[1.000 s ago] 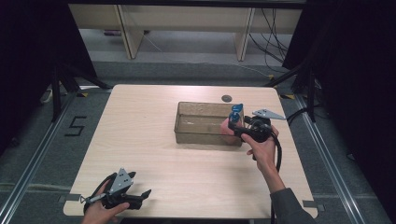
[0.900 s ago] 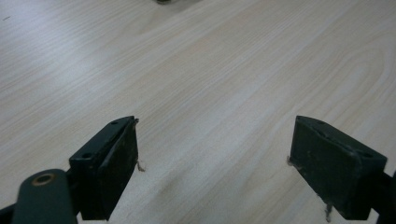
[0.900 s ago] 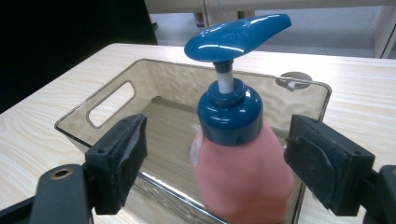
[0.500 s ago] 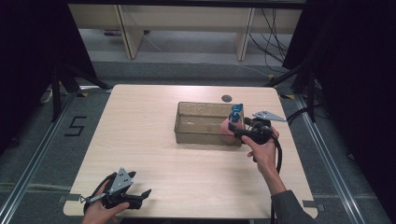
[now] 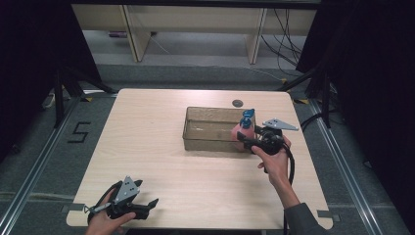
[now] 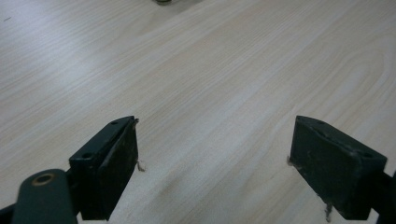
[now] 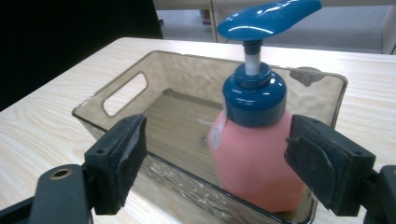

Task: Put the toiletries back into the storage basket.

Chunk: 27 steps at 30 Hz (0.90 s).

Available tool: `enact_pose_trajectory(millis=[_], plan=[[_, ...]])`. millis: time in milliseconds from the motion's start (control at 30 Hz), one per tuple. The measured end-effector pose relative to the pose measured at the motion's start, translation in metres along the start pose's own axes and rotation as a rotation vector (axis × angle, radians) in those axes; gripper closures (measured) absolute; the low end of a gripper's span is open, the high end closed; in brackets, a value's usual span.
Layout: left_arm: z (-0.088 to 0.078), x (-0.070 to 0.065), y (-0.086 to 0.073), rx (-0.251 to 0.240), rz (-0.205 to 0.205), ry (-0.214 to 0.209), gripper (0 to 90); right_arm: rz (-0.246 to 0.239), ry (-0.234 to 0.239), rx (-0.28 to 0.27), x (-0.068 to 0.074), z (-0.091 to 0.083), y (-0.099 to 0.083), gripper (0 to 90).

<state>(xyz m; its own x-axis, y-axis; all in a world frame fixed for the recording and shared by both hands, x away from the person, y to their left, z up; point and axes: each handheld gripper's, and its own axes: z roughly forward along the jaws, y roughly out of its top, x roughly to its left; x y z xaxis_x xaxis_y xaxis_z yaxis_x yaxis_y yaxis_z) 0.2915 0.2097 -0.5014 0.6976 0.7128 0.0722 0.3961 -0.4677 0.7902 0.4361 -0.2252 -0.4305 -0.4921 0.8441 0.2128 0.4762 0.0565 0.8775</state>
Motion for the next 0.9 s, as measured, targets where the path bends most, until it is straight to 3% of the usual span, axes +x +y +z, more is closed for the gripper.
enact_pose_trajectory(millis=[267, 300, 367, 500, 533, 600, 633, 733, 767, 900], plan=[[0.0, 0.0, 0.0, -0.007, -0.002, -0.005, 15.0, -0.031, 0.015, 0.004, 0.005, -0.001, -0.003, 21.4], [0.001, 0.001, 0.0, -0.008, 0.01, 0.0, 15.0, 0.01, 0.027, 0.014, 0.008, -0.002, -0.004, 21.4], [0.001, 0.0, 0.0, -0.009, 0.001, -0.004, 15.0, -0.04, 0.019, 0.006, 0.007, -0.002, -0.005, 21.4], [0.001, 0.0, 0.0, -0.007, -0.004, -0.002, 15.0, -0.021, 0.045, 0.003, 0.01, -0.004, -0.005, 21.4], [0.001, 0.0, 0.0, -0.008, -0.004, -0.002, 15.0, -0.047, 0.032, -0.005, 0.009, -0.004, -0.006, 21.4], [0.001, 0.002, 0.0, -0.009, 0.022, 0.003, 15.0, -0.007, 0.055, 0.013, 0.013, -0.006, -0.006, 21.4], [0.001, 0.001, 0.0, -0.01, 0.014, 0.006, 15.0, -0.04, 0.046, 0.006, 0.012, -0.006, -0.006, 21.4], [0.001, 0.001, 0.0, -0.009, 0.013, 0.005, 15.0, -0.032, 0.058, 0.004, 0.014, -0.006, -0.008, 21.4], [0.001, -0.001, -0.001, -0.018, -0.019, -0.004, 15.0, -0.044, 0.054, 0.004, 0.014, -0.007, -0.008, 21.4], [0.001, 0.001, 0.0, -0.007, 0.01, 0.002, 15.0, -0.046, 0.053, 0.023, 0.015, -0.009, -0.009, 21.4]])
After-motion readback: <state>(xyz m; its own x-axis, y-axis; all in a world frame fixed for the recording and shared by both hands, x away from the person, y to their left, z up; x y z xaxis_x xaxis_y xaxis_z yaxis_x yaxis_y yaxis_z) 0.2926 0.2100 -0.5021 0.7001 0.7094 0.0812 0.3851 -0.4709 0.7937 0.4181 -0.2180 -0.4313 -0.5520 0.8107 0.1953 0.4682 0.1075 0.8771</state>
